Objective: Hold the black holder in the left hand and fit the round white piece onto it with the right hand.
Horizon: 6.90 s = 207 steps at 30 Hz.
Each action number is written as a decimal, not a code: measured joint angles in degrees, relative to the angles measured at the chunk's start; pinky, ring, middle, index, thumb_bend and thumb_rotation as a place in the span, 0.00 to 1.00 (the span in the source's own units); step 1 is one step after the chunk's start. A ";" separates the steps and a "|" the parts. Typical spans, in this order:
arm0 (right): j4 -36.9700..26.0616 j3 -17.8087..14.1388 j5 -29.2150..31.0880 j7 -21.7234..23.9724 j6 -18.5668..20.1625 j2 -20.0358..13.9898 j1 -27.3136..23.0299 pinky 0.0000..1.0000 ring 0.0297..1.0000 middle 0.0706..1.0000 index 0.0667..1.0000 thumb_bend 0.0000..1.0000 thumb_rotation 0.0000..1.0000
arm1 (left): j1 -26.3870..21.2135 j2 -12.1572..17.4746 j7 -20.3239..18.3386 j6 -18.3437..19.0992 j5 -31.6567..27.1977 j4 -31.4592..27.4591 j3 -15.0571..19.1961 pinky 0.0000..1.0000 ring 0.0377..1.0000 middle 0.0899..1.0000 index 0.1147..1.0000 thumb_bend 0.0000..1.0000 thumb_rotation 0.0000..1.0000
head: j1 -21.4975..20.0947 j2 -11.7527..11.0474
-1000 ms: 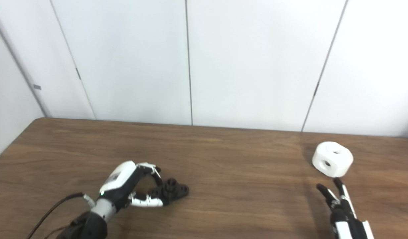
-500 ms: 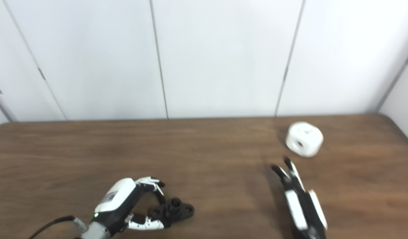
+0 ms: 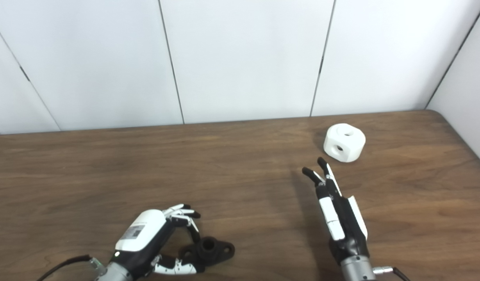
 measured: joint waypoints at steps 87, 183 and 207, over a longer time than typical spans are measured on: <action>25.37 0.14 -38.69 7.52 24.12 -22.07 -34.70 0.95 1.00 0.93 0.77 0.94 0.28 | 1.88 -0.22 3.64 -10.56 4.36 4.33 4.07 0.83 0.86 0.77 0.42 0.52 0.05 | -16.17 -4.13; 27.04 4.84 -38.20 7.08 23.92 -22.42 -34.02 0.89 0.97 0.87 0.48 0.59 0.16 | 2.10 -0.22 2.96 -10.51 4.51 3.50 4.48 0.81 0.84 0.76 0.42 0.52 0.05 | -16.08 -2.20; 22.62 6.13 -38.45 2.48 20.69 -22.15 -30.83 0.84 0.90 0.80 0.45 0.53 0.14 | 2.40 -0.23 1.82 -10.48 4.71 2.86 4.93 0.81 0.84 0.77 0.42 0.52 0.05 | -13.45 -1.93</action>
